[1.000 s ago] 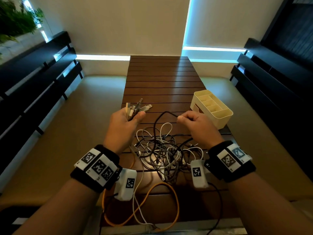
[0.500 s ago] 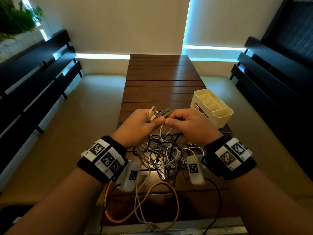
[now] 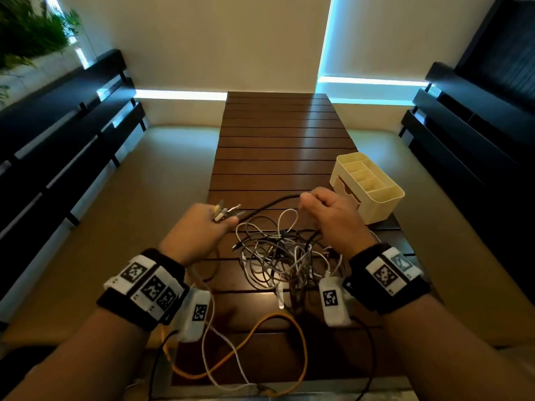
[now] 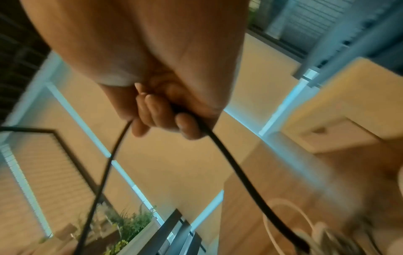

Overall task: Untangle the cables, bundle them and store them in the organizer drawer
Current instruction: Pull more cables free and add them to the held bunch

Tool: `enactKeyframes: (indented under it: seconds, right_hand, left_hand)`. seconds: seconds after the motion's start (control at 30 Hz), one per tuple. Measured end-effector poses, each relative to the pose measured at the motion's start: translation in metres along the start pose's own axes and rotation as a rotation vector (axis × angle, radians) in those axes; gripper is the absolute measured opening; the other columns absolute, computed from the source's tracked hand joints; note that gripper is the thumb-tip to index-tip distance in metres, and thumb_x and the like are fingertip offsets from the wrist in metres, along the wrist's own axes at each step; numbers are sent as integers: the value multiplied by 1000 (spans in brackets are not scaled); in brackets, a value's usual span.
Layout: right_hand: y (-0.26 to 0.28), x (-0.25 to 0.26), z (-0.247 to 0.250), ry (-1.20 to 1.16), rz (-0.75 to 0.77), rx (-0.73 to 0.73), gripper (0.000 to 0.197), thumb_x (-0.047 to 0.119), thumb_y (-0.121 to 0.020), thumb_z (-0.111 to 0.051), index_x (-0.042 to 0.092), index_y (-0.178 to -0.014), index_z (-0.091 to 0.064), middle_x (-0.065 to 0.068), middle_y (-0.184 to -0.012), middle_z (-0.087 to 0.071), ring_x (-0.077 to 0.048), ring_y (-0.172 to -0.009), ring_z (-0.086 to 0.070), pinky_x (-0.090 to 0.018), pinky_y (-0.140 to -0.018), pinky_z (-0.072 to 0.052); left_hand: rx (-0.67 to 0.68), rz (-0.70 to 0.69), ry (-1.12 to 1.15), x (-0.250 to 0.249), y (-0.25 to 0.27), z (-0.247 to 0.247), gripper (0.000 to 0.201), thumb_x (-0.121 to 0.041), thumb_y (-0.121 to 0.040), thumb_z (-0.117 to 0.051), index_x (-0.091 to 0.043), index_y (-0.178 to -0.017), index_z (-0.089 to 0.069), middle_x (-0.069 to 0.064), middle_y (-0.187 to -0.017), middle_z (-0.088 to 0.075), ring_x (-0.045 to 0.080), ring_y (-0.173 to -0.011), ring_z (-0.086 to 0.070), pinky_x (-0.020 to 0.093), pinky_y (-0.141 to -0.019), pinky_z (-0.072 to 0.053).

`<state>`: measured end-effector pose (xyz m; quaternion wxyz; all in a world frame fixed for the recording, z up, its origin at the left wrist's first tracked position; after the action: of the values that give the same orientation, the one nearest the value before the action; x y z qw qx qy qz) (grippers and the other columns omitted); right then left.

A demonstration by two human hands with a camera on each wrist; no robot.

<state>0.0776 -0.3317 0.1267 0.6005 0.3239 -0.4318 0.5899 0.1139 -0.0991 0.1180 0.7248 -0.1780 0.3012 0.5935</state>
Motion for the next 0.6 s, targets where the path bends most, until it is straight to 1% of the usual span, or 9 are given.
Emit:
enactKeyframes:
  seconds: [0.1,0.17,0.2,0.23,0.27,0.37,0.43,0.47,0.6]
  right_hand:
    - [-2,14,-7,297,4,161,28,38,-102,-50,21,-85,-64,2,-82,-64,-10,-76,-58,-23,-63,-39]
    - [0,10,-16,481,-36,298,28,39,-102,-49,29,-78,-59,5,-81,-61,-6,-73,-57,-20,-60,-37]
    - [2,10,-20,538,-42,343,27,39,-102,-50,31,-77,-57,7,-79,-60,-5,-70,-56,-18,-59,-36]
    - [2,11,-24,567,-40,363,26,39,-102,-50,31,-78,-58,7,-78,-60,-4,-68,-55,-17,-58,-36]
    - [2,14,-27,569,-20,359,25,38,-101,-51,30,-80,-59,7,-77,-60,-4,-66,-55,-16,-57,-36]
    - [-3,36,-31,484,142,270,24,36,-100,-55,34,-76,-57,9,-68,-58,-2,-58,-53,-13,-54,-36]
    - [-7,50,-27,416,245,205,19,33,-99,-57,31,-81,-62,9,-66,-57,-3,-59,-54,-11,-52,-39]
    - [-9,53,-24,393,269,175,16,32,-99,-58,28,-85,-64,8,-68,-58,-3,-61,-55,-10,-53,-40]
    - [-10,29,-18,245,168,128,18,33,-99,-56,25,-86,-64,5,-71,-58,-2,-60,-50,-12,-58,-39]
  left_hand:
    - [-258,71,48,2,-2,22,35,-30,-98,-58,-15,-68,-53,5,-63,-52,18,-54,-45,29,-48,-33]
    - [-439,28,138,-7,2,40,30,-31,-99,-58,-17,-73,-54,3,-67,-54,16,-58,-48,28,-49,-35]
    - [-487,4,155,-13,4,44,28,-32,-99,-57,-18,-74,-53,1,-69,-54,14,-59,-49,27,-49,-35]
    - [-502,-27,156,-20,6,46,28,-32,-99,-57,-20,-74,-53,-1,-68,-53,11,-58,-48,21,-48,-34]
    - [-476,-76,157,-28,6,42,27,-31,-99,-57,-22,-73,-53,-2,-67,-52,6,-56,-46,14,-45,-31]
    - [-203,-287,195,-49,1,11,21,-30,-98,-59,-18,-81,-63,-6,-63,-53,0,-52,-46,14,-48,-31]
    - [-37,-351,163,-53,-2,-11,32,-36,-97,-58,-20,-69,-58,-7,-58,-49,4,-50,-42,18,-49,-29]
    - [3,-344,173,-52,-3,-15,38,-38,-97,-57,-22,-63,-52,-9,-54,-45,6,-47,-38,19,-47,-28]
    - [-70,-327,396,-53,-8,3,42,-34,-96,-60,-23,-58,-47,-11,-47,-42,7,-44,-35,23,-48,-30]
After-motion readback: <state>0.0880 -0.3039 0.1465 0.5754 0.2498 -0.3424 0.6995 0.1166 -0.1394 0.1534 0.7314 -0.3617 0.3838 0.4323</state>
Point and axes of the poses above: each hand's wrist, its own y-axis away from the middle knuckle, its own z-axis out of the back of the hand, x = y × z, the point moved 7 cm from there along -y, towards the middle knuckle
